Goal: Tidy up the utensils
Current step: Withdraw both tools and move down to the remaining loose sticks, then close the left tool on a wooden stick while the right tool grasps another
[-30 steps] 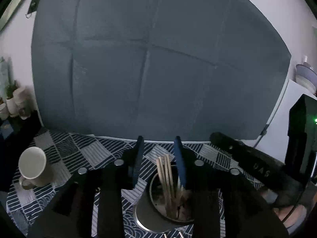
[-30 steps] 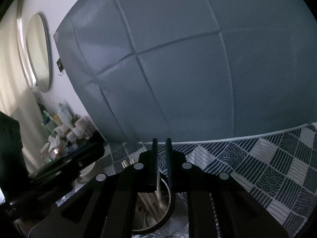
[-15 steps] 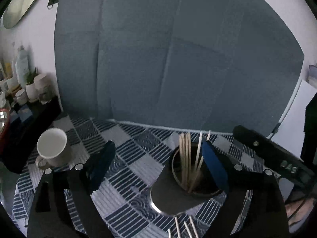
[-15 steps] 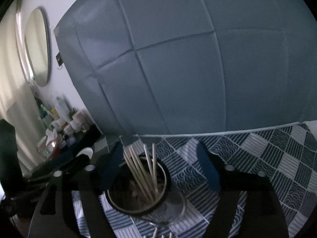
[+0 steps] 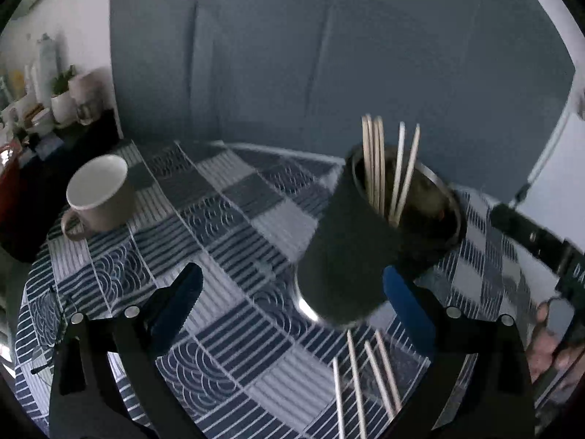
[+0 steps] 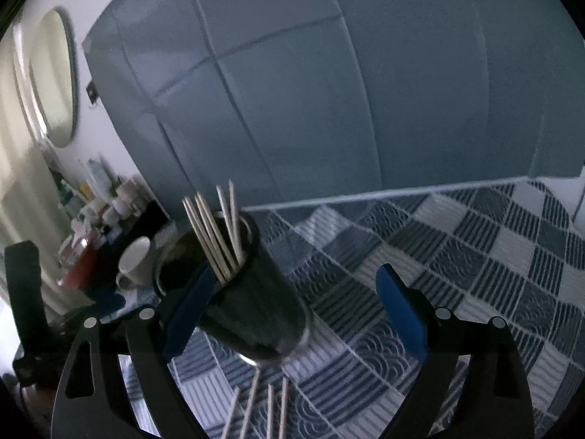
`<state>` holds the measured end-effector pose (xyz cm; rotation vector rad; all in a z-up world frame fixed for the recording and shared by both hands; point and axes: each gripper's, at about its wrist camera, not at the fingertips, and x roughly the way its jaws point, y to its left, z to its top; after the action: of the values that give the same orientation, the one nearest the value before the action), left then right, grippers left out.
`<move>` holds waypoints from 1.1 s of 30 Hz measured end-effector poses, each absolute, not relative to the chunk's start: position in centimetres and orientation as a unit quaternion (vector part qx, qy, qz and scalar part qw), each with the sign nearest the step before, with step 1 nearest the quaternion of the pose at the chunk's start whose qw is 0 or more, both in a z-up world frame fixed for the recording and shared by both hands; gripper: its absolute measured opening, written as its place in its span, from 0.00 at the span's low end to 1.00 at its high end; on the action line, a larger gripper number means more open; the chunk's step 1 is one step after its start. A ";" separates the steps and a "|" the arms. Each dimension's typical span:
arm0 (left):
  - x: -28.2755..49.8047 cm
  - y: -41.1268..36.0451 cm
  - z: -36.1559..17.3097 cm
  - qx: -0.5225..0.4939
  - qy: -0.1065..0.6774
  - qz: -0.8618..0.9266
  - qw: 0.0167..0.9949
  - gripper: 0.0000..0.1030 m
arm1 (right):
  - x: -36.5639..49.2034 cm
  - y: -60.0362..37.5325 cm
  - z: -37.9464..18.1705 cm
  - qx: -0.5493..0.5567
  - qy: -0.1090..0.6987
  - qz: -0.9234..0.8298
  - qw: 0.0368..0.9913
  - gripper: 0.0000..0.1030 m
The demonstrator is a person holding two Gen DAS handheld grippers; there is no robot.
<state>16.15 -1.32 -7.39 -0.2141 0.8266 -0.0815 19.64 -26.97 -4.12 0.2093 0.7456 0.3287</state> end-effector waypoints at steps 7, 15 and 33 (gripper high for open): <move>15.5 -2.5 -11.3 -0.097 0.475 -0.040 0.874 0.94 | 18.3 -27.7 -8.0 0.084 0.412 0.140 0.896 0.83; 13.9 -4.1 -14.4 -0.060 0.519 -0.049 0.851 0.94 | 16.9 -26.6 -13.3 0.037 0.488 0.138 0.861 0.83; 11.5 -7.0 -17.9 0.021 0.558 -0.071 0.827 0.94 | 16.2 -23.1 -17.6 -0.043 0.558 0.135 0.817 0.83</move>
<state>11.46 -7.02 -17.90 0.0455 1.1852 -0.1505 16.16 -23.12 -17.60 -0.0916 1.1899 0.2886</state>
